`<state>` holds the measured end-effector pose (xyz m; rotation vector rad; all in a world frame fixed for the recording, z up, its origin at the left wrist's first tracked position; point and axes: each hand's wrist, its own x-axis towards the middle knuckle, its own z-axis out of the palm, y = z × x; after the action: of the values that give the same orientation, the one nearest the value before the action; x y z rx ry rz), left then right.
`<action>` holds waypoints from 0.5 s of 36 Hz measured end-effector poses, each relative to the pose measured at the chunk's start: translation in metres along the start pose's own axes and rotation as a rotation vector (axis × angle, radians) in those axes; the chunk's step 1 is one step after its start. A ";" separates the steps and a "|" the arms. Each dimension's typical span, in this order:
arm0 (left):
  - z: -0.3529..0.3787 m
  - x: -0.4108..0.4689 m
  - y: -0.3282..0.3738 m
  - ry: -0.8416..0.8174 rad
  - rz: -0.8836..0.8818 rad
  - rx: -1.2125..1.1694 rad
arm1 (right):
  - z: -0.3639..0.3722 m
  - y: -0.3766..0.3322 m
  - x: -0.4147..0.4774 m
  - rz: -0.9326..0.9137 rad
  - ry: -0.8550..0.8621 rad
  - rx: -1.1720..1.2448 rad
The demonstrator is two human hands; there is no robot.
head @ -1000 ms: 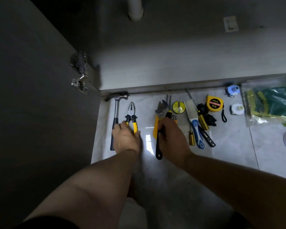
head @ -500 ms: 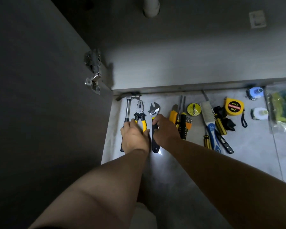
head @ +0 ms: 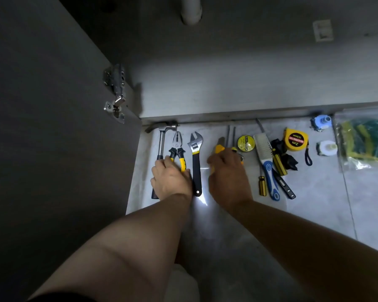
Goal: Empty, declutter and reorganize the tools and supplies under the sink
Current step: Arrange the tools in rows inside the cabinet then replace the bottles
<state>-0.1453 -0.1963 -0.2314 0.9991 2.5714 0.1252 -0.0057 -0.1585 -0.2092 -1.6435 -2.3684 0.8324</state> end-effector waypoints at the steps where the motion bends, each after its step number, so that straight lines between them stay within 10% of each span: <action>1: -0.001 -0.002 0.003 0.026 0.008 0.021 | -0.004 0.008 -0.001 0.013 0.028 -0.058; 5: -0.005 -0.009 0.018 0.131 0.176 0.022 | -0.014 0.032 -0.006 0.090 0.004 -0.148; 9: -0.002 -0.014 0.036 -0.104 0.461 -0.137 | -0.015 0.048 -0.012 0.096 -0.093 -0.090; 18: 0.019 -0.021 0.066 -0.357 0.458 -0.096 | -0.017 0.070 -0.015 0.175 -0.173 -0.022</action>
<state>-0.0824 -0.1627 -0.2279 1.4135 1.9694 0.1710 0.0651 -0.1482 -0.2280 -1.8808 -2.3758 1.0214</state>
